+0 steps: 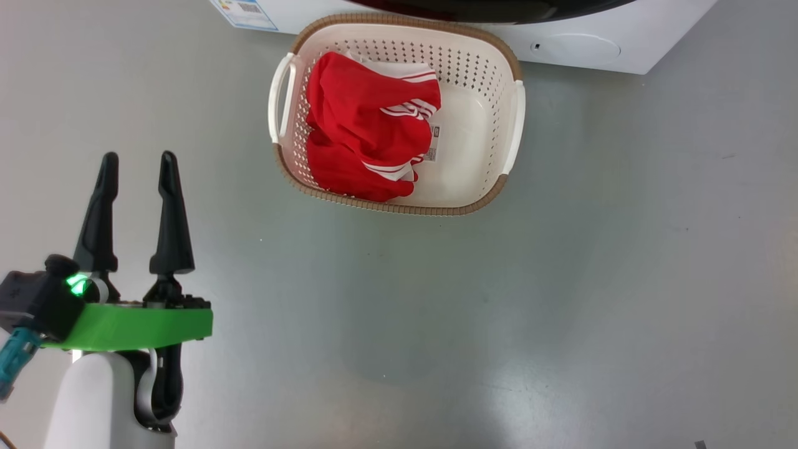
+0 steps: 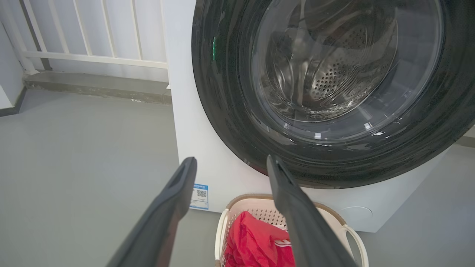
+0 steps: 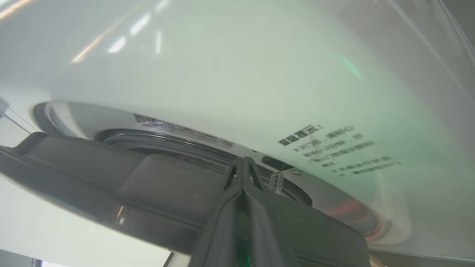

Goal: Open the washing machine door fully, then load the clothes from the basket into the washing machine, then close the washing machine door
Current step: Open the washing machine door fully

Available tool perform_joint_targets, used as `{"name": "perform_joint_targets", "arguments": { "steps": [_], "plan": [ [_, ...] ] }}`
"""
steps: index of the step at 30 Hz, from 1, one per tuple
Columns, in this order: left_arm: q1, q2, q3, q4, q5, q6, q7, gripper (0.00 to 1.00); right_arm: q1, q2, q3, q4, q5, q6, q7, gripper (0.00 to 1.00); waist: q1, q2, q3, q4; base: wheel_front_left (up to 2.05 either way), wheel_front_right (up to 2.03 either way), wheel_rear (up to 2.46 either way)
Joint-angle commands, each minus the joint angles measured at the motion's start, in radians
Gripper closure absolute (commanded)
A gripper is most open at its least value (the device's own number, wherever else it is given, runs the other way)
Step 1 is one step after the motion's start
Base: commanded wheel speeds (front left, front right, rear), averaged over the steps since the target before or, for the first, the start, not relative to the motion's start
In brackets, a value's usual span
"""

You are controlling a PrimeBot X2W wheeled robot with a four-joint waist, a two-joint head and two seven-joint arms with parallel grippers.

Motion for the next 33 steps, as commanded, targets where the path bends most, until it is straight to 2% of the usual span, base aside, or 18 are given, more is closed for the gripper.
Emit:
{"name": "perform_joint_targets", "arguments": {
  "steps": [1,9,15,33],
  "plan": [
    [-0.011,0.026,0.036,-0.021,-0.009,-0.003,-0.008,0.0,-0.021,0.005,0.007,-0.017,0.011,0.002,0.01,1.0,0.0,0.0,0.0,0.003,0.0,0.0,0.0],
    [-0.011,0.021,0.039,-0.016,-0.007,-0.003,-0.008,0.0,-0.04,0.012,0.034,0.015,0.018,0.002,0.071,1.0,0.0,0.0,-0.001,0.007,0.0,0.0,0.0],
    [0.002,0.019,0.048,-0.001,0.0,-0.003,-0.008,0.0,0.002,0.014,0.047,0.026,0.038,0.002,0.117,1.0,0.0,0.0,-0.033,-0.005,0.0,0.0,0.0],
    [0.064,0.035,0.067,0.032,0.017,-0.003,-0.008,0.0,0.214,0.064,0.056,-0.075,0.139,0.002,0.227,1.0,0.0,0.0,-0.165,-0.063,0.0,0.0,0.0]
  ]
}}
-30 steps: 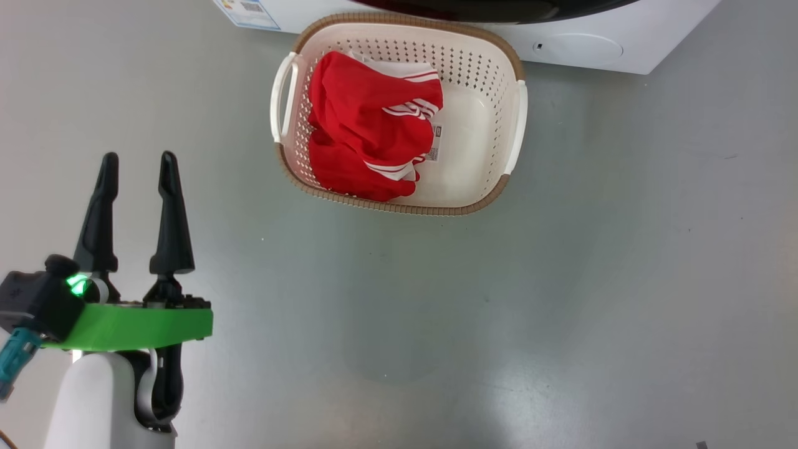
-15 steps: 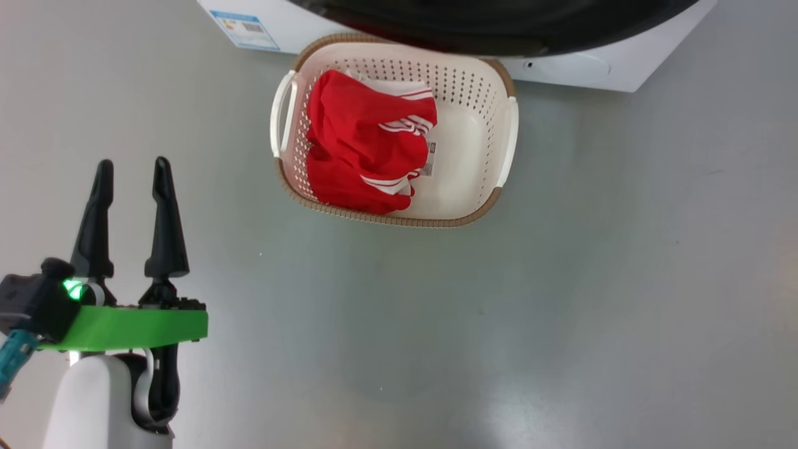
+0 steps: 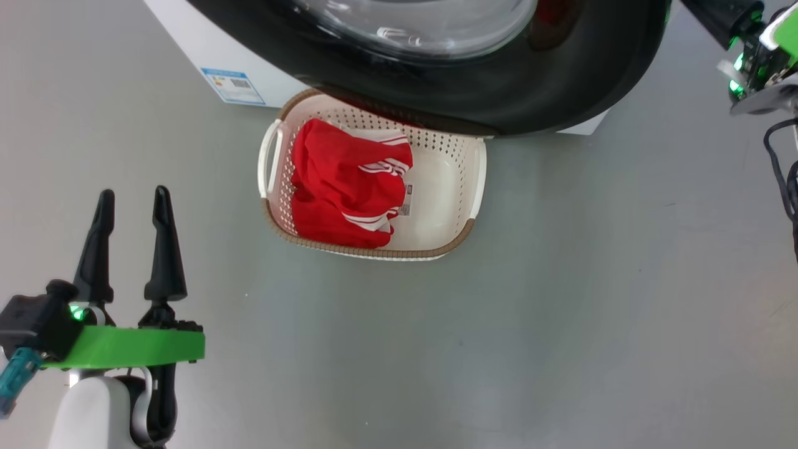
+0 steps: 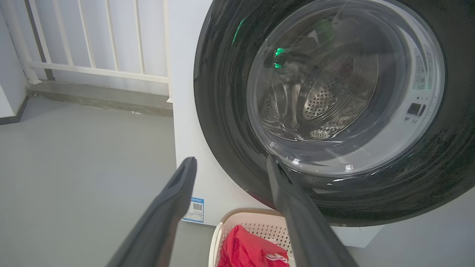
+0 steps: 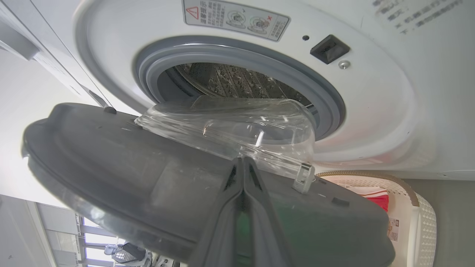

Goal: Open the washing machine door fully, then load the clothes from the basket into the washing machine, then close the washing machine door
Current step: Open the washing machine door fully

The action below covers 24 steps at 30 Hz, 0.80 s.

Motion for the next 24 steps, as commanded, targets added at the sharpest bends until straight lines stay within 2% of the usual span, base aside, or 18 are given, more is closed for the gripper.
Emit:
{"name": "perform_joint_targets", "arguments": {
  "steps": [1,13,24],
  "plan": [
    [0.015,0.033,0.036,-0.017,0.013,-0.003,-0.008,0.0,0.031,0.016,0.015,-0.039,0.018,0.002,0.015,1.0,-0.0001,0.0,-0.018,-0.012,0.0,0.0,0.0],
    [0.05,0.035,0.041,-0.009,0.018,-0.003,-0.008,0.0,0.117,0.027,0.029,-0.071,0.038,0.002,0.064,1.0,-0.0001,0.0,-0.06,-0.022,0.0,0.0,0.0],
    [0.058,0.037,0.034,-0.009,0.023,-0.003,-0.008,0.0,0.136,0.022,0.0,-0.11,0.016,0.002,0.0,1.0,-0.0001,0.0,-0.073,-0.026,0.0,0.0,0.0]
  ]
}}
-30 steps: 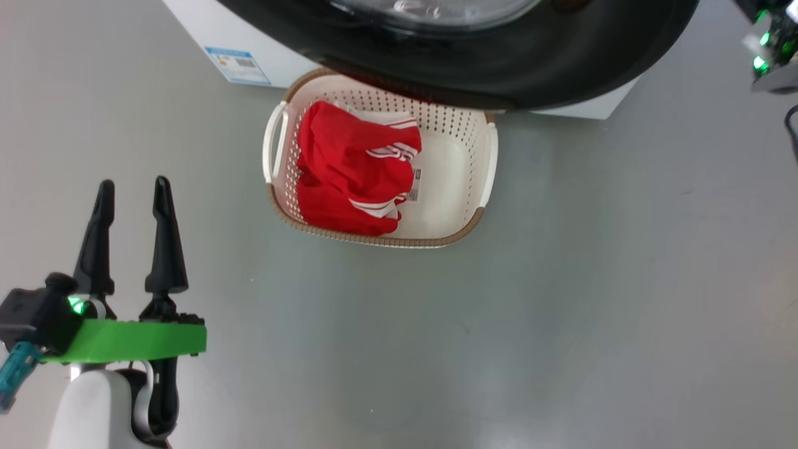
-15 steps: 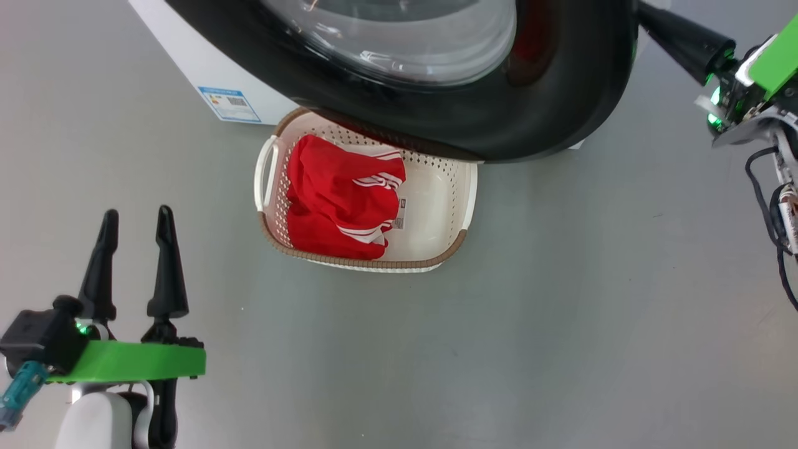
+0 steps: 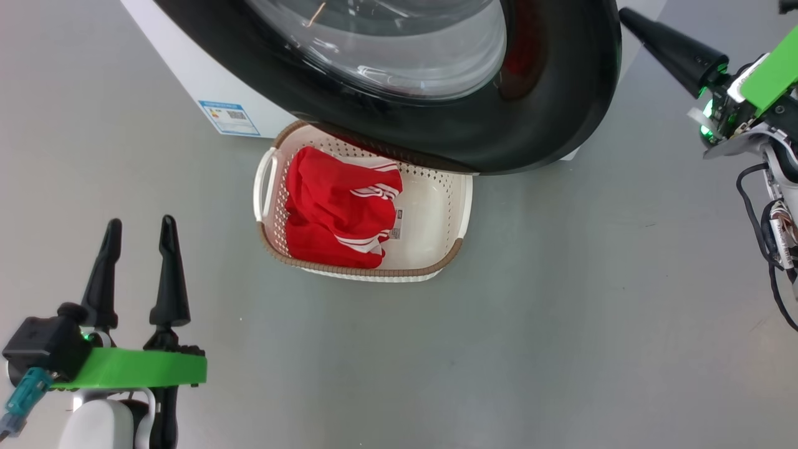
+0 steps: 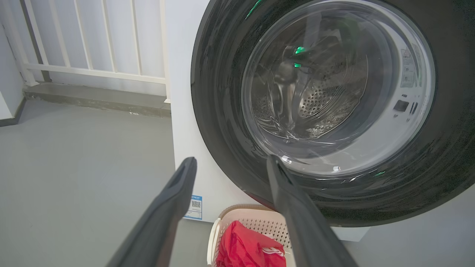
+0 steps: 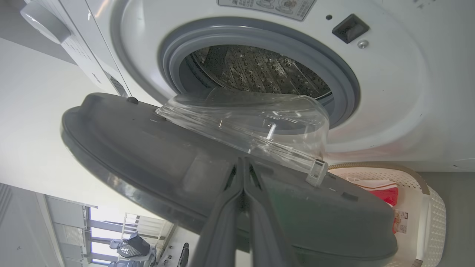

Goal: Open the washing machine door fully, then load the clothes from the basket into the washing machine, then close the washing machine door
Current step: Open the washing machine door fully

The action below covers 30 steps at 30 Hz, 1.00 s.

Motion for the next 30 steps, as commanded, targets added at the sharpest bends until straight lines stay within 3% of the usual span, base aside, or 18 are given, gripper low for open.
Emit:
{"name": "perform_joint_targets", "arguments": {
  "steps": [1,6,8,10,12,22,29,30],
  "plan": [
    [0.002,0.032,0.031,-0.021,0.006,-0.003,-0.008,0.0,0.014,0.001,-0.002,-0.033,-0.013,0.002,-0.012,1.0,0.0,0.0,-0.002,-0.001,0.0,0.0,0.0],
    [0.01,0.033,0.03,-0.017,0.005,-0.003,-0.008,0.0,0.023,-0.004,-0.014,-0.057,-0.041,0.002,-0.065,1.0,0.0,0.0,-0.012,-0.009,0.0,0.0,0.0],
    [0.014,0.035,0.03,-0.017,0.004,-0.003,-0.008,0.0,0.03,-0.005,-0.013,-0.079,-0.05,0.002,-0.076,0.68,0.0,0.0,-0.016,-0.014,0.0,0.0,0.0],
    [0.017,0.038,0.031,-0.017,0.003,-0.003,-0.008,0.0,0.041,-0.008,-0.015,-0.111,-0.056,0.002,-0.086,0.54,0.0,0.0,-0.02,-0.018,0.0,0.0,0.0],
    [0.021,0.04,0.031,-0.017,0.003,-0.003,-0.008,0.0,0.059,-0.013,-0.019,-0.149,-0.061,0.002,-0.1,0.0,0.0,0.0,-0.025,-0.023,0.0,0.0,0.0],
    [0.033,0.042,0.04,-0.024,-0.002,-0.003,-0.008,0.0,0.221,-0.061,-0.028,-0.415,-0.129,0.002,-0.201,0.0,0.0,0.0,-0.023,-0.043,0.0,0.0,0.0],
    [0.04,0.046,0.065,-0.034,-0.002,-0.003,-0.008,0.0,0.39,-0.074,0.002,-0.629,-0.234,0.002,-0.352,0.0,0.0,0.0,-0.017,-0.068,0.0,0.0,0.0],
    [0.043,0.047,0.073,-0.042,-0.001,-0.003,-0.008,0.0,0.433,-0.075,0.005,-0.671,-0.267,0.002,-0.416,0.0,0.0,0.0,-0.016,-0.076,0.0,0.0,0.0]
  ]
}}
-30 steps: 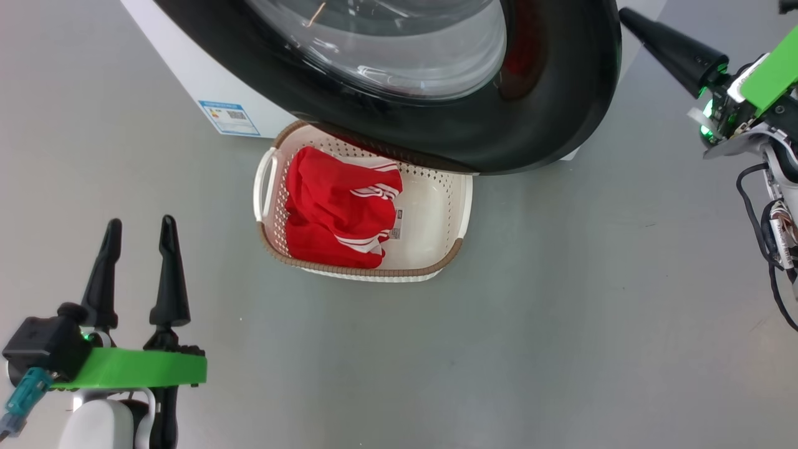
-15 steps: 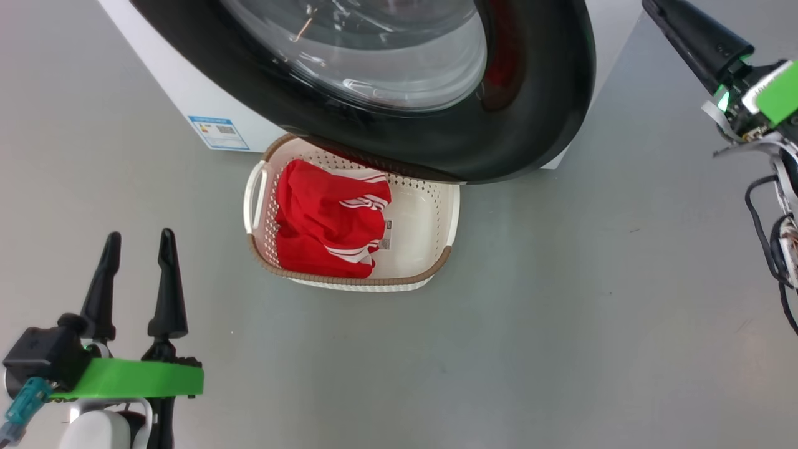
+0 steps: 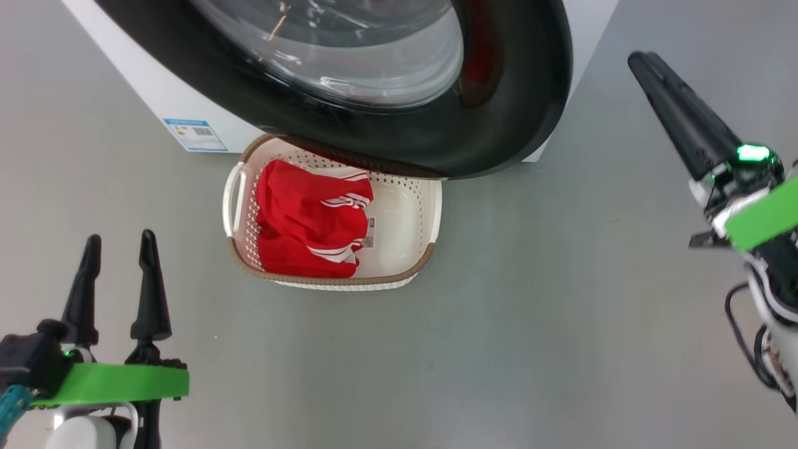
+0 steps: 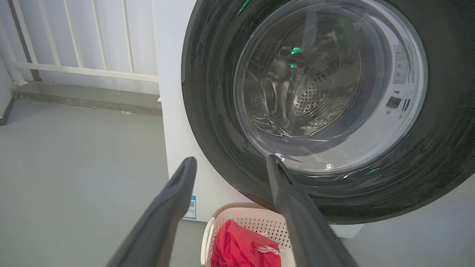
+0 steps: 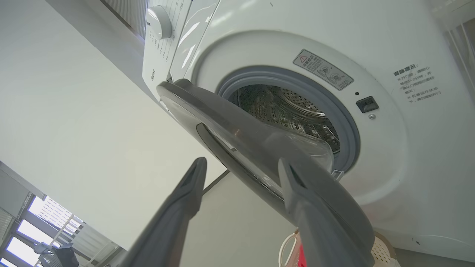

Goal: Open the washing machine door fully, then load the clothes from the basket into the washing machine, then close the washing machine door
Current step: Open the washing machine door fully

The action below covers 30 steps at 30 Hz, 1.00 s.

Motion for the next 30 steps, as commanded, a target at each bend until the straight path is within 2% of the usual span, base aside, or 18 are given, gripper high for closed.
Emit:
{"name": "perform_joint_targets", "arguments": {
  "steps": [1,4,5,10,13,16,18,23,30],
  "plan": [
    [0.005,0.03,0.038,-0.033,0.001,-0.003,-0.008,0.0,0.041,-0.021,0.019,-0.046,-0.05,0.002,-0.045,0.0,0.0,0.0,-0.001,-0.01,0.0,0.0,0.0],
    [0.012,0.033,0.036,-0.046,0.004,-0.003,-0.008,0.0,0.099,-0.035,0.049,-0.068,-0.146,0.002,-0.163,0.0,0.0,0.0,-0.004,-0.019,0.0,0.0,0.0],
    [0.012,0.033,0.036,-0.046,0.004,-0.003,-0.008,0.0,0.099,-0.035,0.049,-0.068,-0.146,0.002,-0.163,0.0,0.0,0.0,-0.004,-0.019,0.0,0.0,0.0],
    [0.022,0.037,0.036,-0.061,0.006,-0.003,-0.008,0.0,0.168,-0.073,0.117,-0.039,-0.338,0.002,-0.36,0.0,0.0,0.0,-0.01,-0.024,0.0,0.0,0.0],
    [0.026,0.035,0.036,-0.068,0.008,-0.003,-0.008,0.0,0.207,-0.078,0.146,0.002,-0.471,0.002,-0.429,0.0,0.0,0.0,-0.014,-0.024,0.0,0.0,0.0],
    [0.031,0.033,0.037,-0.075,0.009,-0.003,-0.008,0.0,0.241,-0.04,0.131,0.046,-0.563,0.002,-0.45,0.0,0.0,0.0,-0.013,-0.026,0.0,0.0,0.0],
    [0.032,0.033,0.035,-0.077,0.009,-0.003,-0.008,0.0,0.256,-0.008,0.116,0.077,-0.584,0.002,-0.453,0.0,0.0,0.0,-0.01,-0.028,0.0,0.0,0.0],
    [0.027,0.037,0.03,-0.078,0.008,-0.003,-0.008,0.0,0.265,0.058,0.039,0.097,-0.723,0.002,-0.454,0.0,0.0,0.0,0.001,-0.029,0.0,0.0,0.0],
    [0.019,0.038,0.02,-0.073,0.007,-0.003,-0.008,0.0,0.286,0.105,0.02,0.128,-0.866,0.002,-0.455,0.0,0.0,0.0,0.004,-0.02,0.0,0.0,0.0]
  ]
}}
